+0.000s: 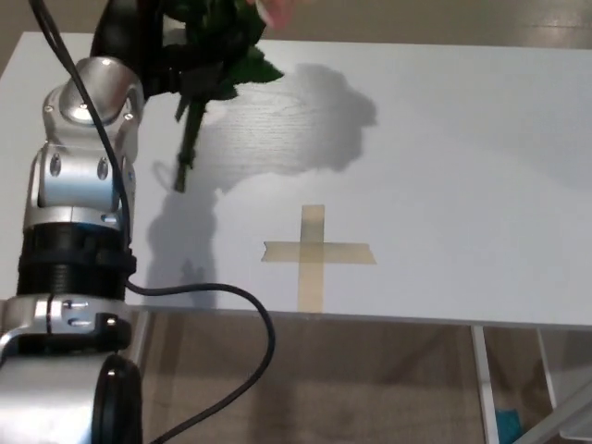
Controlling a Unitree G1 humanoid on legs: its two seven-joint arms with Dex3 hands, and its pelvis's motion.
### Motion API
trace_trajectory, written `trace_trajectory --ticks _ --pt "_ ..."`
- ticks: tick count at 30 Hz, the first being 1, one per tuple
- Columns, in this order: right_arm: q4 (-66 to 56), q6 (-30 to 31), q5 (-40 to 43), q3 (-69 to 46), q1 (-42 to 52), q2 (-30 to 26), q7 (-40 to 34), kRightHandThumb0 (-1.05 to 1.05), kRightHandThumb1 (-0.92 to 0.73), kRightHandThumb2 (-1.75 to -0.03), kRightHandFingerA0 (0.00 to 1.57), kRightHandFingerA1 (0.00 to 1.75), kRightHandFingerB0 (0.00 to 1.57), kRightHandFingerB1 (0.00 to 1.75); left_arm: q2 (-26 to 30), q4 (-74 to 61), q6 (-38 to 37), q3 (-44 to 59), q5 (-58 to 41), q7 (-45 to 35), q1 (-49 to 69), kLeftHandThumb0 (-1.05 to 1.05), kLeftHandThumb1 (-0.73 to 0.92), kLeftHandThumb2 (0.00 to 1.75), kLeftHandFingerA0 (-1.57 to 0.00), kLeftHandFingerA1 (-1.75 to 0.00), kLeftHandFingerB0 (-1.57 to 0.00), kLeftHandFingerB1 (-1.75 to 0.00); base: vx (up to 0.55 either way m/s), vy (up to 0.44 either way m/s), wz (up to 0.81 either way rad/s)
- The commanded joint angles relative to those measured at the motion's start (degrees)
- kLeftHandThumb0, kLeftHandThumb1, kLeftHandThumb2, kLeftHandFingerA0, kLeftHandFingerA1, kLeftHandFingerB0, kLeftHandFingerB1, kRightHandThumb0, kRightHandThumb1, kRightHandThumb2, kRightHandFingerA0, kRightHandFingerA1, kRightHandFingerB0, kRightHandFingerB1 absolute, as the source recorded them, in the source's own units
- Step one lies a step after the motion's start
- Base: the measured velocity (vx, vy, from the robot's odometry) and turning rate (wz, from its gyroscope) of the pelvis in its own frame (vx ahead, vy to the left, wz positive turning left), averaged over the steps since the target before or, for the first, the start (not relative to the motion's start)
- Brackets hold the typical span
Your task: Use the left hand to pick up the rose and passes it to a human.
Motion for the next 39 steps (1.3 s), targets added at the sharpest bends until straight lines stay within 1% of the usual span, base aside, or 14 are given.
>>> trace_trajectory --ticks 1,3,5,8,10,16,17,19,25,29,30,35,36,39 --pt "0.44 -0.09 -0.40 0.19 1.82 -0.23 -0.03 -0.35 -0.70 -0.61 0.64 0.42 0.50 0.38 -1.53 -4.19 5.14 -1.08 -3.98 -0.55 2.34 -0.15 0.79 0.74 -0.97 -1.36 -0.80 -0.97 0.00 0.000 0.00" --pt "0.43 -0.14 -0.41 0.24 2.07 -0.18 -0.06 -0.35 -0.70 -0.61 0.64 0.42 0.50 0.38 -1.45 -5.09 5.76 -1.41 -4.33 -0.40 2.92 -0.15 0.79 0.74 -0.97 -1.36 -0.80 -0.97 0.00 0.000 0.00" --pt "0.41 -0.30 -0.41 0.28 2.59 -0.14 -0.14 -0.35 -0.70 -0.61 0.64 0.42 0.50 0.38 -2.12 -6.00 3.89 -4.37 -2.28 0.10 5.83 -0.16 0.79 0.74 -0.97 -1.36 -0.80 -0.97 0.00 0.000 0.00" --pt "0.39 -0.56 -0.42 0.36 3.75 -0.11 -0.14 -0.35 -0.70 -0.61 0.64 0.42 0.50 0.38 -2.24 -7.18 4.13 -6.01 -2.15 0.49 8.03 -0.16 0.78 0.74 -0.97 -1.34 -0.80 -0.97 0.00 0.000 0.00" --pt "0.53 -0.24 -0.77 0.72 3.88 -0.10 -0.33 -0.35 -0.70 -0.61 0.64 0.42 0.50 0.38 -3.59 -4.58 2.36 -5.91 -3.31 0.96 9.80 -0.16 0.78 0.74 -0.94 -1.33 -0.80 -0.98 0.00 0.000 0.00" --pt "0.46 -0.26 -0.85 1.09 3.91 0.07 -0.62 -0.35 -0.70 -0.61 0.64 0.42 0.50 0.38 -4.55 -4.36 2.26 -6.22 -4.01 1.50 10.49 -0.16 0.78 0.74 -0.97 -1.33 -0.81 -0.96 0.00 0.000 0.00" --pt "0.46 -0.32 -0.75 1.04 3.72 0.07 -0.54 -0.35 -0.70 -0.61 0.64 0.42 0.50 0.38 -4.79 -4.17 1.78 -6.91 -3.75 1.43 10.43 -0.17 0.80 0.72 -0.99 -1.33 -0.81 -0.98 0.00 0.000 0.00" --pt "0.48 -0.51 -0.47 0.80 3.81 0.07 -0.34 -0.35 -0.70 -0.61 0.64 0.42 0.50 0.38 -5.34 -3.80 -0.35 -8.75 -3.12 1.11 11.03 -0.18 0.80 0.72 -0.99 -1.34 -0.81 -0.98 0.00 0.000 0.00" --pt "0.42 -0.66 -0.42 0.75 3.92 0.10 -0.31 -0.35 -0.70 -0.61 0.64 0.42 0.51 0.38 -5.84 -3.63 -1.62 -10.10 -3.54 1.50 11.35 -0.18 0.81 0.71 -0.99 -1.34 -0.80 -1.00 0.00 0.000 0.00" --pt "0.42 -0.87 -0.53 0.89 4.04 0.31 -0.34 -0.35 -0.70 -0.61 0.64 0.42 0.50 0.38 -6.53 -4.27 -0.94 -11.12 -3.26 2.17 11.36 -0.18 0.81 0.71 -0.97 -1.36 -0.79 -1.00 0.00 0.000 0.00" --pt "0.39 -0.88 -0.46 0.85 4.33 0.47 -0.43 -0.36 -0.70 -0.61 0.64 0.42 0.50 0.38 -7.49 -4.91 -0.38 -11.41 -3.62 2.29 11.21 -0.16 0.80 0.75 -0.99 -1.33 -0.79 -0.99 0.00 0.000 0.00" --pt "0.36 -0.90 -0.43 0.83 4.46 0.55 -0.47 -0.36 -0.70 -0.61 0.64 0.42 0.50 0.38 -7.91 -5.30 -0.06 -11.61 -3.83 2.44 11.20 -0.16 0.80 0.75 -0.99 -1.33 -0.79 -0.99 0.00 0.000 0.00" --pt "0.49 -0.60 -0.38 0.76 4.55 0.66 -0.55 -0.35 -0.70 -0.61 0.64 0.42 0.50 0.38 -9.58 -5.98 0.80 -11.58 -4.42 3.25 10.15 -0.17 0.79 0.77 -0.98 -1.34 -0.79 -1.00 0.00 0.000 0.00" --pt "0.50 -0.55 -0.26 0.61 4.55 0.68 -0.49 -0.35 -0.70 -0.61 0.64 0.42 0.50 0.38 -10.14 -6.72 1.54 -11.61 -4.36 3.60 9.83 -0.17 0.79 0.78 -0.98 -1.34 -0.79 -1.00 0.00 0.000 0.00"
